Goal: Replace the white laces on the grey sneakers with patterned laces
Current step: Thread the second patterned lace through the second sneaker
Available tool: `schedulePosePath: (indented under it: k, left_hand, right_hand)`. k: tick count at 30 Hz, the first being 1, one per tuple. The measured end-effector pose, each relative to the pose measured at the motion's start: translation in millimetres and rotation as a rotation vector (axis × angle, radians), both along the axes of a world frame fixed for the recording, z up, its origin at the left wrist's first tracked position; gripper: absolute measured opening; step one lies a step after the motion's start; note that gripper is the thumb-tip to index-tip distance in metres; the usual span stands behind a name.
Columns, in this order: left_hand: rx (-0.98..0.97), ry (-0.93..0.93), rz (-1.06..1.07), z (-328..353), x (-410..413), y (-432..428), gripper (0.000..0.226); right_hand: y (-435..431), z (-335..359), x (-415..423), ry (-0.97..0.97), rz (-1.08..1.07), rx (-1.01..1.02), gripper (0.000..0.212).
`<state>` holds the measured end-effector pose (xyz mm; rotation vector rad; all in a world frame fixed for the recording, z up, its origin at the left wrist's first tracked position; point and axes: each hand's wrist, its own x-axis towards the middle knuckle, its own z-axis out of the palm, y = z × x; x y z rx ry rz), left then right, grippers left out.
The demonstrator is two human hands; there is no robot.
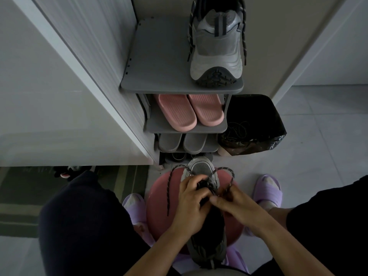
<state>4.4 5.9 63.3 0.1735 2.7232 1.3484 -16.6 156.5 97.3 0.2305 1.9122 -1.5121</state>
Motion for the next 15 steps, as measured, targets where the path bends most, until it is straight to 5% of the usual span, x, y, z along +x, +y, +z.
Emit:
schedulePosePath:
  k: [6, 11, 13, 15]
  left_hand:
    - [0.282, -0.201, 0.048, 15.9, 0.4, -26.1, 0.006]
    - [0.866, -0.344, 0.702, 34.7, -7.3, -85.1, 0.030]
    - [0.738, -0.341, 0.832, 40.9, -11.1, -114.0, 0.024]
    - [0.386, -0.350, 0.784, 40.5, -11.2, -124.9, 0.019]
  right_hand:
    - [-8.4, -1.8, 3.5, -0.049, -0.102, 0.020, 0.009]
    - [-6.3, 4.5, 2.3, -0.040, -0.154, 0.067, 0.017]
    - [-5.9, 6.0, 1.9, -0.017, -0.142, 0.089, 0.018]
    - [-7.2, 5.8, 2.9, 0.017, -0.097, 0.133, 0.021]
